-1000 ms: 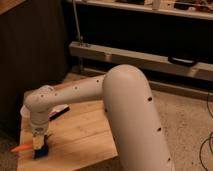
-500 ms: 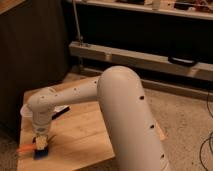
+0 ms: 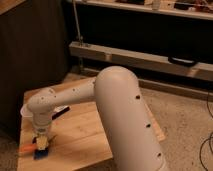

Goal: Place the pepper on the white sponge

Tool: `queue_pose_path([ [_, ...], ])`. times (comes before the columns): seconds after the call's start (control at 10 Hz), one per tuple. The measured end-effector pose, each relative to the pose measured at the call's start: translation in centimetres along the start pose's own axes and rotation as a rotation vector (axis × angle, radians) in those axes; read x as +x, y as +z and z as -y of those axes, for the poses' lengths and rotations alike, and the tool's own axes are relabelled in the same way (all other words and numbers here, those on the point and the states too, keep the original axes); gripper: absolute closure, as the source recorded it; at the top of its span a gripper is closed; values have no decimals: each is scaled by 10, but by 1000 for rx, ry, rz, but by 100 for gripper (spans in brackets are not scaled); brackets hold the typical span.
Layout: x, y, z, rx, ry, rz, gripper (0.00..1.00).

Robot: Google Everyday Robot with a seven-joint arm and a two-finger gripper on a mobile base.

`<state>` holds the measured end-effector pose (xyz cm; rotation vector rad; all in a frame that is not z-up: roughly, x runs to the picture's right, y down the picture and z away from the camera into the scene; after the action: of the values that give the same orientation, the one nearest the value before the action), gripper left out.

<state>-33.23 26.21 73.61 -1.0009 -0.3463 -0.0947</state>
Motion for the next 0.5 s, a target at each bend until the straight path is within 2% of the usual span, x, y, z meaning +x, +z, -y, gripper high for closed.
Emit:
queue_pose_path([
  [0.2,3,3,1,0,26,-14,89],
  [0.5,5,3,1,-8,42,-15,65],
])
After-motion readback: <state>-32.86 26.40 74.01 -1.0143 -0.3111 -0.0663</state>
